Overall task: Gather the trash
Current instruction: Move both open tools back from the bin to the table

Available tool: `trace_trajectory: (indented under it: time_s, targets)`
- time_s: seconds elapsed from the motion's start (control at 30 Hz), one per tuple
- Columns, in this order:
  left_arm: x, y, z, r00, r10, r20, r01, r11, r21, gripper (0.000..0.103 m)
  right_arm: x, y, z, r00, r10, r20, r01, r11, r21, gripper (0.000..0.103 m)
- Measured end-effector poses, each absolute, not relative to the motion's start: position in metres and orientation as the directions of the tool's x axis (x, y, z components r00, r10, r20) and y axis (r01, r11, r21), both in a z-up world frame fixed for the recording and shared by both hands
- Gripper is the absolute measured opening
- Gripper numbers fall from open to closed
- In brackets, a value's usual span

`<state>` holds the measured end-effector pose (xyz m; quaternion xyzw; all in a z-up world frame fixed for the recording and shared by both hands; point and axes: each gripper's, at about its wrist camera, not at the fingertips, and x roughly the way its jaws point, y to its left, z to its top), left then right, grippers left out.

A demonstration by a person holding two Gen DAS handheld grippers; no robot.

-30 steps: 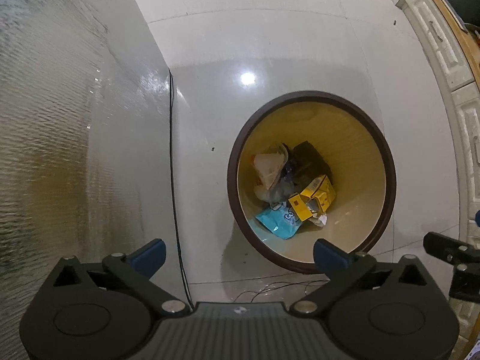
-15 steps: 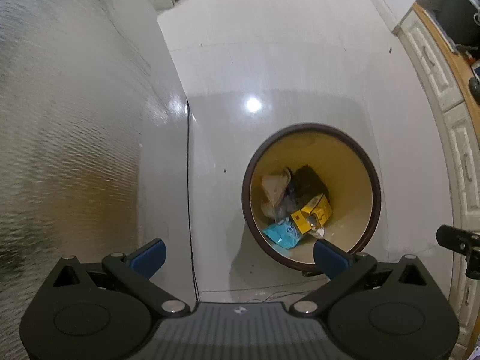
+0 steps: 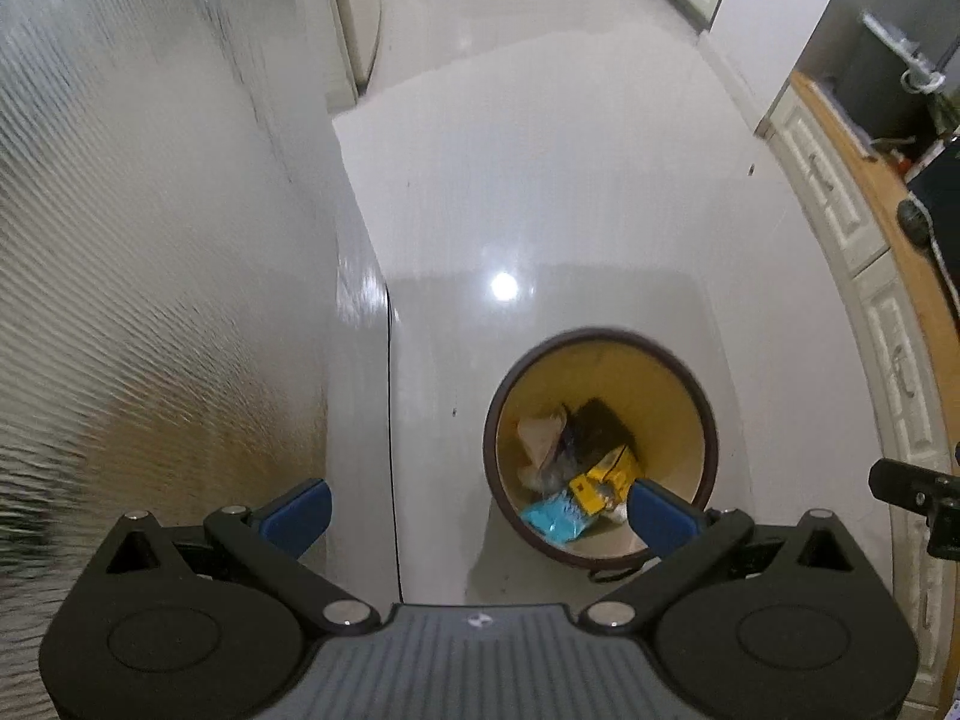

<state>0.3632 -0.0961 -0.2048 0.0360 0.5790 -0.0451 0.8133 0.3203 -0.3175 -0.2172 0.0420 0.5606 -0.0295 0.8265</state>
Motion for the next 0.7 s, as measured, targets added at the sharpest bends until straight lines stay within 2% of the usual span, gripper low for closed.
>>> trace_trajectory:
  time_s: [0.37,0.7]
  targets:
    - [0.337,-0.097,-0.124,0.538,-0.037,-0.842,0.123,0.992,0.035,0.103,0.293,-0.329,-0.135,0.596,-0.009,-0.803,0.107,0.992,0.068,0.103]
    - [0.298,-0.096,-0.036,0.745,-0.066,-0.664,0.114,0.993,0.028,0.103,0.266,-0.331,-0.063,0.779,-0.008,-0.627,0.103,0.988,0.116,0.103]
